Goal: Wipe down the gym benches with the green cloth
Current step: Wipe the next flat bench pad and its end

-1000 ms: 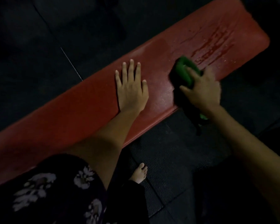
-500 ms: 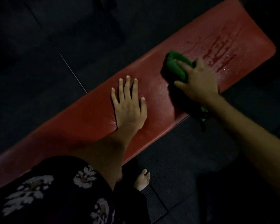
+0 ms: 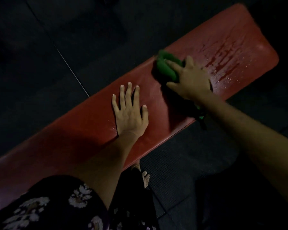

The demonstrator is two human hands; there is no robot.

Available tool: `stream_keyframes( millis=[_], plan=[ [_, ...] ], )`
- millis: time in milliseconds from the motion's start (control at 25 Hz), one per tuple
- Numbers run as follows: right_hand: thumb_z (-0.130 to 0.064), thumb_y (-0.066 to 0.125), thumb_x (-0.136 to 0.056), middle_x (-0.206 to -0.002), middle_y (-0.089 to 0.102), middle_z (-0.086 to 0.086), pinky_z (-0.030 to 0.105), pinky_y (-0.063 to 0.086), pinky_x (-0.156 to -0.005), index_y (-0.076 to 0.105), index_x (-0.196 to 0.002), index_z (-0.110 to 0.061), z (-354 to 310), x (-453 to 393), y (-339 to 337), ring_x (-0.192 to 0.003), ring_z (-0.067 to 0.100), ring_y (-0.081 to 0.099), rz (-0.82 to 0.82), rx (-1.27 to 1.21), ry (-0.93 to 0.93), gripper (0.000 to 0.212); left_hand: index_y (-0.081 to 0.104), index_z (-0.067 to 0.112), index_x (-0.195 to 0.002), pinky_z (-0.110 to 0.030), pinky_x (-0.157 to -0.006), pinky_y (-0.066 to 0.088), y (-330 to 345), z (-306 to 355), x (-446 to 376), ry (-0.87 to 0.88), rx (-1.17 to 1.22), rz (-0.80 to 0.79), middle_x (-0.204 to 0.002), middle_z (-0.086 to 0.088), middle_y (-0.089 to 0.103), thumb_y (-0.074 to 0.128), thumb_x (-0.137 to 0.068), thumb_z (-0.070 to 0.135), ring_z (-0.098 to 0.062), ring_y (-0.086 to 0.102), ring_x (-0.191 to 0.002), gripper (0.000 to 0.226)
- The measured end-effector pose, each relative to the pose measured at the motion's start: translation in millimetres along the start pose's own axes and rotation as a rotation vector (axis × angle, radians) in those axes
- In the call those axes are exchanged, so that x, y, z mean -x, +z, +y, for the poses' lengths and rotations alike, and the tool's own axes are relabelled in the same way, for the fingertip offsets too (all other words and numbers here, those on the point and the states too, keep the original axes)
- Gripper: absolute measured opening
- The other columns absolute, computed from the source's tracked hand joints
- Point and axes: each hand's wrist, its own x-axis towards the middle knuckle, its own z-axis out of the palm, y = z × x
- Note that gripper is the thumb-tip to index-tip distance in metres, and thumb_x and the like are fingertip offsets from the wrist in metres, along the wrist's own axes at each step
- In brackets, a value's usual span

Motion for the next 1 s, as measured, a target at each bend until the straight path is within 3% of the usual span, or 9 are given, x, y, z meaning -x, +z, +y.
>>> stream_keyframes(
  millis=[200,280,400,440,680,760,840,920,1000],
  plan=[
    [-0.047,0.051,-0.089,-0.140,0.030,0.018,0.049,0.031,-0.101,0.024,-0.147,-0.033,23,-33,-13,-0.123,0.037,0.041,-0.010,-0.140,0.386,0.066,0.036,0.011,-0.142,-0.052,-0.113,0.014,1,-1,0,-0.001,0.018,-0.019,-0.150,-0.013,0.033,0.035,-0.089,0.034,-0.031,0.025,-0.141,0.058],
    [-0.049,0.050,-0.089,-0.138,0.031,0.017,0.047,0.031,-0.099,0.024,-0.147,-0.033,-9,-26,-8,-0.122,0.036,0.040,-0.009,-0.061,0.262,0.066,0.036,0.011,-0.142,-0.051,-0.113,0.013,0,-3,2,-0.004,0.010,-0.029,-0.150,-0.012,0.033,0.036,-0.088,0.034,-0.030,0.025,-0.141,0.058],
    [-0.051,0.051,-0.088,-0.137,0.032,0.015,0.046,0.033,-0.097,0.022,-0.147,-0.035,-40,-15,-2,-0.121,0.033,0.040,-0.024,0.021,-0.111,0.067,0.036,0.011,-0.142,-0.050,-0.113,0.013,-4,-2,2,-0.008,0.007,-0.040,-0.151,-0.012,0.033,0.035,-0.088,0.035,-0.029,0.024,-0.141,0.059],
    [-0.051,0.051,-0.088,-0.137,0.033,0.014,0.046,0.035,-0.097,0.023,-0.147,-0.036,-32,-20,-3,-0.120,0.033,0.041,-0.010,0.020,-0.124,0.068,0.036,0.011,-0.142,-0.050,-0.113,0.013,-5,-2,0,-0.015,0.010,-0.040,-0.150,-0.012,0.033,0.035,-0.088,0.035,-0.029,0.025,-0.141,0.059],
    [-0.048,0.052,-0.088,-0.139,0.032,0.018,0.045,0.034,-0.101,0.024,-0.148,-0.033,43,-46,-18,-0.121,0.037,0.042,0.011,-0.209,0.421,0.068,0.048,0.010,-0.133,-0.049,-0.113,0.015,-13,1,-7,-0.082,0.114,-0.017,-0.144,-0.011,0.043,0.040,-0.083,0.033,-0.029,0.032,-0.138,0.056],
    [-0.050,0.051,-0.088,-0.138,0.032,0.019,0.044,0.034,-0.099,0.021,-0.149,-0.032,25,-28,-11,-0.122,0.036,0.041,0.004,-0.156,0.355,0.070,0.053,0.009,-0.127,-0.049,-0.113,0.014,-19,11,-17,-0.225,0.240,0.000,-0.139,-0.009,0.047,0.048,-0.084,0.028,-0.027,0.035,-0.136,0.047],
    [-0.050,0.053,-0.087,-0.134,0.033,0.017,0.043,0.035,-0.096,0.018,-0.149,-0.033,3,7,-1,-0.119,0.034,0.040,-0.037,-0.127,0.142,0.073,0.052,0.011,-0.126,-0.048,-0.114,0.007,-24,29,-27,-0.358,0.364,0.019,-0.139,-0.006,0.046,0.051,-0.089,0.026,-0.023,0.034,-0.135,0.040],
    [-0.051,0.056,-0.086,-0.131,0.034,0.016,0.044,0.036,-0.095,0.015,-0.149,-0.036,2,44,10,-0.117,0.031,0.041,-0.056,-0.049,-0.085,0.077,0.049,0.011,-0.130,-0.048,-0.115,0.003,-24,42,-37,-0.311,0.399,0.010,-0.143,-0.005,0.040,0.047,-0.092,0.027,-0.021,0.032,-0.136,0.041],
    [-0.053,0.057,-0.085,-0.131,0.034,0.015,0.045,0.036,-0.098,0.015,-0.148,-0.039,37,50,11,-0.118,0.029,0.041,-0.063,-0.008,-0.113,0.078,0.047,0.011,-0.133,-0.048,-0.115,0.001,-21,51,-50,-0.190,0.401,-0.019,-0.148,-0.007,0.035,0.045,-0.093,0.027,-0.022,0.028,-0.139,0.043]
  ],
)
